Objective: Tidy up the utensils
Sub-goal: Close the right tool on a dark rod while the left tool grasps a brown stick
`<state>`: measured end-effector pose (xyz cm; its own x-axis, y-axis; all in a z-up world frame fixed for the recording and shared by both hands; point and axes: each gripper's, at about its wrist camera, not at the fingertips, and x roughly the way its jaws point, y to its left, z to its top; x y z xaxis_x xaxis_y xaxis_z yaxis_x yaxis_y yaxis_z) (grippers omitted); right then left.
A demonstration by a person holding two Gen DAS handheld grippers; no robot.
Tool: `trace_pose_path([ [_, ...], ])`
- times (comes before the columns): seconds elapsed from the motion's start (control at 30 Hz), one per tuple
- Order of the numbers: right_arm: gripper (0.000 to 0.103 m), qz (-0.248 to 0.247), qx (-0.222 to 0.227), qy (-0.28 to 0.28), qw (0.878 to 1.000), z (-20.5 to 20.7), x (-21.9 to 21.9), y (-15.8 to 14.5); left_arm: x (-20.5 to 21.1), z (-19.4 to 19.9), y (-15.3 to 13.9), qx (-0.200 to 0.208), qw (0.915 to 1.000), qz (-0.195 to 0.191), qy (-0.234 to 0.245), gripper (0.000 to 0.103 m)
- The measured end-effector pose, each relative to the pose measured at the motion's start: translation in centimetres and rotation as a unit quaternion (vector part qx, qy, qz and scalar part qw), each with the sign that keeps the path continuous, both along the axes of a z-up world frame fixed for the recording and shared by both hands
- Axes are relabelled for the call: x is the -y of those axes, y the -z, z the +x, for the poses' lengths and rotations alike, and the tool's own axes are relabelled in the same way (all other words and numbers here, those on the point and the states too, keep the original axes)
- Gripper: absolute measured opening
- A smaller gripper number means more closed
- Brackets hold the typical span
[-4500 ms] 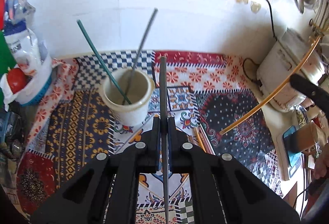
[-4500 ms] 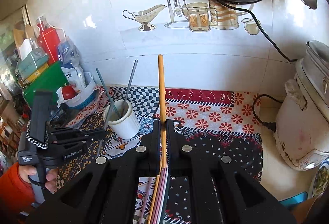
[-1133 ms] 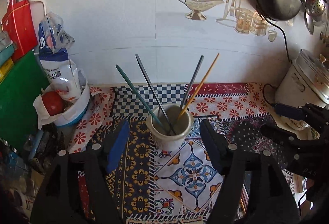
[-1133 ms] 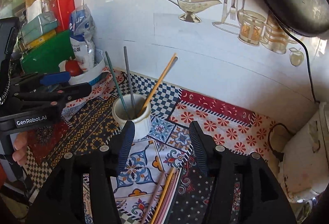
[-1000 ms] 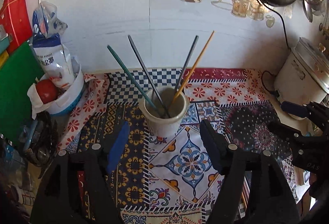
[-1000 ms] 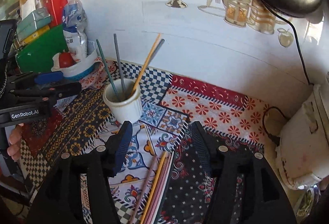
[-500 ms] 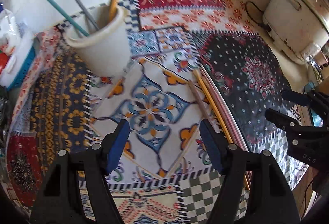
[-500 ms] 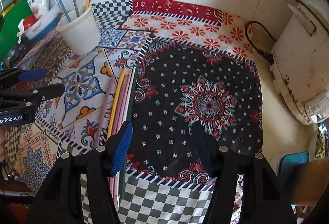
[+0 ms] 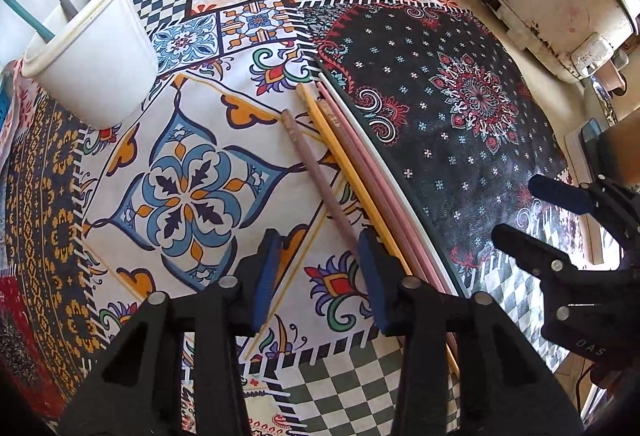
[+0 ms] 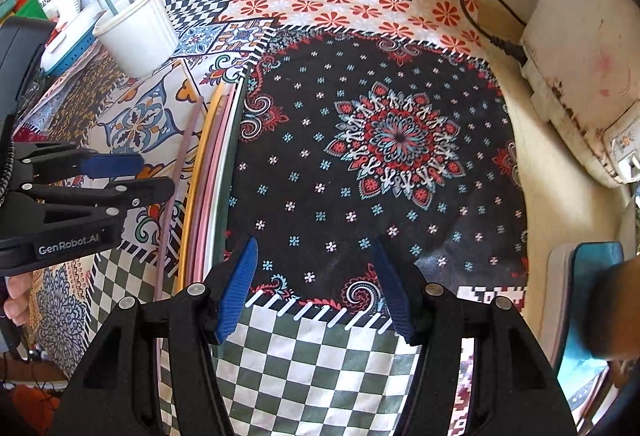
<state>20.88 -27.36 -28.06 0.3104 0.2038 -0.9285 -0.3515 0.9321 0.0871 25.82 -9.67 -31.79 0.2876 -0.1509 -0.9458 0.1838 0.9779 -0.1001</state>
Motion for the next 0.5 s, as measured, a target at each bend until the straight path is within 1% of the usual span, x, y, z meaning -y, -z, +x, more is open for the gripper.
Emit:
trace_pose_path([
  [0.07, 0.056, 0.006, 0.001, -0.005, 1.0, 0.0, -0.2, 0.2, 0.0, 0.1, 0.1, 0.006, 1.0, -0.001, 0.001, 0.036],
  [0.13, 0.053, 0.012, 0.006, -0.015, 1.0, 0.1, -0.7, 0.4, 0.1, 0.3, 0.2, 0.013, 0.9998, 0.012, 0.003, 0.028],
  [0.2, 0.042, 0.019, -0.006, -0.026, 0.999, 0.4, -1.3, 1.0, 0.1, 0.6, 0.3, 0.014, 0.9997, 0.017, 0.004, 0.023],
  [0.27, 0.038, 0.025, -0.02, -0.034, 0.999, 0.9, -1.8, 1.7, -0.3, 1.0, 0.4, 0.012, 0.9998, 0.013, 0.001, 0.018],
  [0.3, 0.037, 0.024, -0.012, -0.036, 0.999, 1.0, -2.1, 1.6, -0.5, 1.1, 0.4, 0.011, 0.9999, 0.013, -0.002, 0.015],
  [0.4, 0.034, 0.031, -0.018, -0.045, 0.998, 1.6, -2.7, 1.6, -1.5, 1.0, 0.4, 0.01, 0.9999, 0.009, -0.01, 0.014],
  [0.5, 0.034, 0.036, -0.02, -0.055, 0.998, 2.0, -3.4, 1.5, -2.1, 0.8, 0.5, 0.009, 0.9998, 0.009, -0.014, 0.014],
])
